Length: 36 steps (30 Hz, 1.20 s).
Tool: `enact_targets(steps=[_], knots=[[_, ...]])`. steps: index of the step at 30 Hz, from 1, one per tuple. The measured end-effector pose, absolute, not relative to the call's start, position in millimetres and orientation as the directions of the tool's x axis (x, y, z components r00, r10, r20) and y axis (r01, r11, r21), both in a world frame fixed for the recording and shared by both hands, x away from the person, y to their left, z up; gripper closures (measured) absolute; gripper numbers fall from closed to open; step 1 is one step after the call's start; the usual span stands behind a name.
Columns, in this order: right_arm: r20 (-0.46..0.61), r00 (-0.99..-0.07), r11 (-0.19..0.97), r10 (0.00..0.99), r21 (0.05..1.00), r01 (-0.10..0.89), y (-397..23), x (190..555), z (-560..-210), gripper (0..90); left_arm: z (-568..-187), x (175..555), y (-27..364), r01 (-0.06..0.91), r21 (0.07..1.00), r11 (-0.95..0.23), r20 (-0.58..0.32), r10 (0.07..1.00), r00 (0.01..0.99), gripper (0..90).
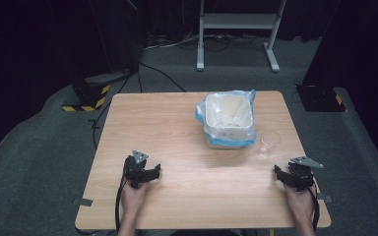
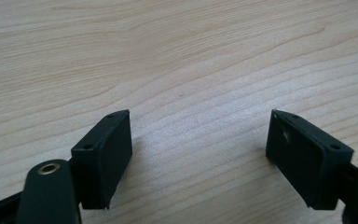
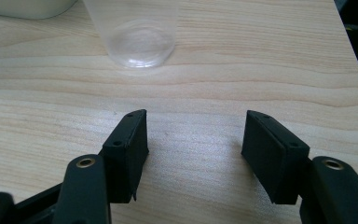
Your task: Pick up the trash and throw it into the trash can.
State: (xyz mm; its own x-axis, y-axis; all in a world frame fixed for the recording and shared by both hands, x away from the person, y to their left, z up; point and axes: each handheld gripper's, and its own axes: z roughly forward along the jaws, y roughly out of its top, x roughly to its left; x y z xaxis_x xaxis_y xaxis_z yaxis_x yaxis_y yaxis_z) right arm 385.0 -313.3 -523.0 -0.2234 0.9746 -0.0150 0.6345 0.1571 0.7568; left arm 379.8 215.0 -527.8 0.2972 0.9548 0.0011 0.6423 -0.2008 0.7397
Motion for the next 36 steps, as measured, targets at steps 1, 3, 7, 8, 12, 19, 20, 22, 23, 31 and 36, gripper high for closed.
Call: enact_targets(steps=[1, 3, 7, 8, 12, 19, 20, 22, 23, 31, 36], knots=[[-0.015, -0.223, 0.157, 0.975, 0.757, 0.635, -313.2, 385.0, -523.0, 40.2, -527.7, 379.9, 215.0, 0.642, 0.74, -0.201, 0.001, 0.955, 0.297, 22.3], [-0.015, -0.223, 0.157, 0.975, 0.757, 0.634, -313.3, 385.1, -523.0, 40.2, -527.8, 379.9, 214.9, 0.642, 0.74, -0.2, 0.001, 0.955, 0.297, 22.3], [-0.015, -0.223, 0.157, 0.975, 0.757, 0.635, -313.2, 385.1, -523.0, 40.2, -527.7, 379.8, 215.1, 0.643, 0.738, -0.203, 0.002, 0.954, 0.299, 22.3], [-0.015, -0.223, 0.157, 0.975, 0.757, 0.635, -313.2, 385.1, -522.9, 40.2, -527.6, 379.9, 215.3, 0.643, 0.738, -0.204, 0.003, 0.954, 0.299, 22.3], [-0.015, -0.223, 0.157, 0.975, 0.757, 0.635, -313.2, 385.1, -522.9, 40.2, -527.7, 379.9, 215.1, 0.643, 0.738, -0.203, 0.002, 0.954, 0.299, 22.4], [-0.014, -0.222, 0.156, 0.975, 0.756, 0.635, -313.2, 385.1, -522.9, 40.3, -527.6, 379.9, 215.2, 0.643, 0.738, -0.203, 0.002, 0.954, 0.299, 22.3], [-0.013, -0.222, 0.155, 0.975, 0.756, 0.636, -313.2, 385.1, -522.9, 40.3, -527.6, 379.9, 215.2, 0.643, 0.738, -0.204, 0.004, 0.954, 0.299, 22.3], [-0.014, -0.222, 0.156, 0.975, 0.756, 0.635, -313.2, 385.1, -522.9, 40.3, -527.6, 379.9, 215.1, 0.643, 0.738, -0.203, 0.002, 0.954, 0.299, 22.3], [-0.014, -0.222, 0.156, 0.975, 0.756, 0.635, -313.2, 385.1, -522.9, 40.3, -527.6, 379.9, 215.2, 0.643, 0.738, -0.203, 0.003, 0.954, 0.299, 22.3], [-0.015, -0.233, 0.163, 0.972, 0.756, 0.634, -313.7, 385.2, -522.8, 42.6, -527.6, 379.9, 215.0, 0.644, 0.738, -0.201, 0.001, 0.955, 0.297, 22.3], [-0.037, -0.245, 0.186, 0.969, 0.763, 0.619, -312.5, 380.8, -522.5, 48.9, -527.7, 379.9, 215.0, 0.644, 0.738, -0.201, 0.0, 0.955, 0.298, 22.3]])
